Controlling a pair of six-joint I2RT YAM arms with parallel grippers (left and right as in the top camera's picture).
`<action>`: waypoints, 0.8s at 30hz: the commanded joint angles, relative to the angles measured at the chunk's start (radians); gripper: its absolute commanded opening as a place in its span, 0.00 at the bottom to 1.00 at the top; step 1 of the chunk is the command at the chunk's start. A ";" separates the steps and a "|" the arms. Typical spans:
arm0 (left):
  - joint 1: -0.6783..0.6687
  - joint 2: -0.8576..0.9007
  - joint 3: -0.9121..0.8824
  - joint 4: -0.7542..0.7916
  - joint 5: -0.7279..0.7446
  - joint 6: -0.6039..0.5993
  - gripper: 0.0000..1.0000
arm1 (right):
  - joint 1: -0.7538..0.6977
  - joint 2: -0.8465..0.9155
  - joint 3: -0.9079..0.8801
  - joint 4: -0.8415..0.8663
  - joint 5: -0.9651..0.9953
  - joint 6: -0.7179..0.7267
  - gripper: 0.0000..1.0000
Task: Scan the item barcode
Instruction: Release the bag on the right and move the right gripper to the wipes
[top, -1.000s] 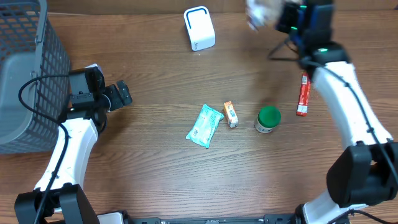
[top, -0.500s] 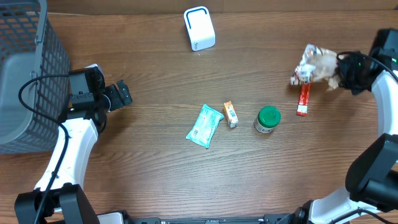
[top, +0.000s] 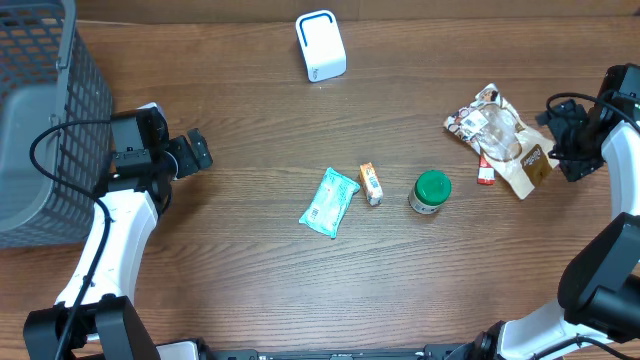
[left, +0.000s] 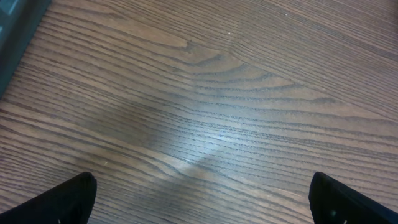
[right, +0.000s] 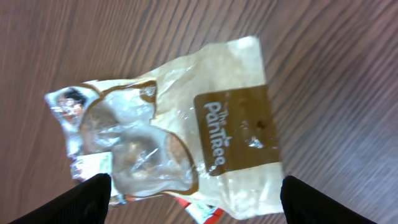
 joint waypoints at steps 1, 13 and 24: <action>-0.006 -0.015 0.018 0.000 -0.007 0.001 1.00 | 0.006 -0.092 0.039 -0.003 0.044 -0.055 0.82; -0.006 -0.015 0.018 0.000 -0.007 0.001 1.00 | 0.307 -0.264 0.095 -0.187 -0.249 -0.302 0.53; -0.006 -0.015 0.018 0.000 -0.007 0.001 1.00 | 0.780 -0.200 -0.043 -0.095 -0.235 -0.257 0.53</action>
